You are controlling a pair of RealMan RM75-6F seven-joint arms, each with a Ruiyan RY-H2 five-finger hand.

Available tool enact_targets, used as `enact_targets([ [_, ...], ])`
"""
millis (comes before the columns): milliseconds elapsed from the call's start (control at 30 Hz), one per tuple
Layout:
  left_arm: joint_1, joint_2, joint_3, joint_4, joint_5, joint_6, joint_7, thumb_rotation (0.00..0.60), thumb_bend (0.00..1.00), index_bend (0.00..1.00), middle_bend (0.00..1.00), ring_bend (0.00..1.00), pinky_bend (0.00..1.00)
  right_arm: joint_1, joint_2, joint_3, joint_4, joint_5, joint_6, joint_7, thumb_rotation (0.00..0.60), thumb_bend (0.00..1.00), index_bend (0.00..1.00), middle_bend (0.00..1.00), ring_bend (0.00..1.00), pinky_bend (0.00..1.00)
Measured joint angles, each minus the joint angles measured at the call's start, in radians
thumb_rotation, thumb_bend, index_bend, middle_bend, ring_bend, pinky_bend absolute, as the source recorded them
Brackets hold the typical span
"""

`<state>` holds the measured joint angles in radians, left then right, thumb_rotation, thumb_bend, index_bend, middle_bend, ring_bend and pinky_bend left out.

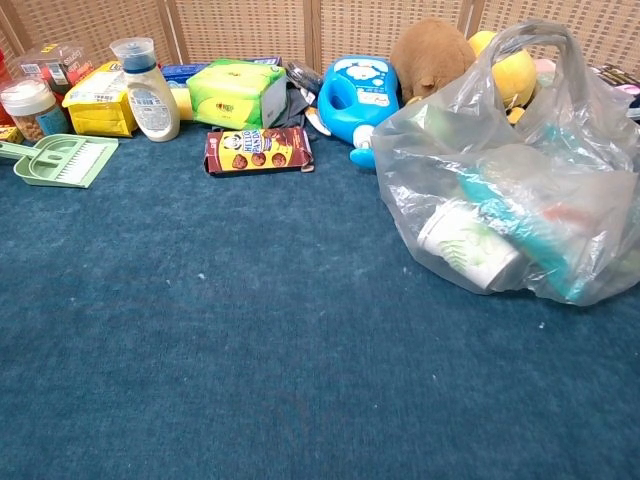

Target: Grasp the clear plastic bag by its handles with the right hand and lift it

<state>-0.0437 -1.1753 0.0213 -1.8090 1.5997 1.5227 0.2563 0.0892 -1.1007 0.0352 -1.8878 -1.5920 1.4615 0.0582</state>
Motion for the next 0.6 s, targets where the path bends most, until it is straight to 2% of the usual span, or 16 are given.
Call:
enact_targets([
  [333, -0.014, -0.005, -0.008, -0.003, -0.01, -0.022, 0.011, 0.001, 0.21, 0.39, 0.32, 0.27, 0.13, 0.1, 0.029, 0.023, -0.064, 0.027, -0.152, 0.173, 0.054, 0.32, 0.13, 0.19, 0.19, 0.25],
  [600, -0.036, -0.011, -0.023, 0.001, -0.036, -0.055, 0.025, 0.0, 0.21, 0.39, 0.32, 0.27, 0.13, 0.243, 0.017, 0.09, -0.068, 0.136, -0.354, 0.278, 0.056, 0.32, 0.12, 0.17, 0.15, 0.23],
])
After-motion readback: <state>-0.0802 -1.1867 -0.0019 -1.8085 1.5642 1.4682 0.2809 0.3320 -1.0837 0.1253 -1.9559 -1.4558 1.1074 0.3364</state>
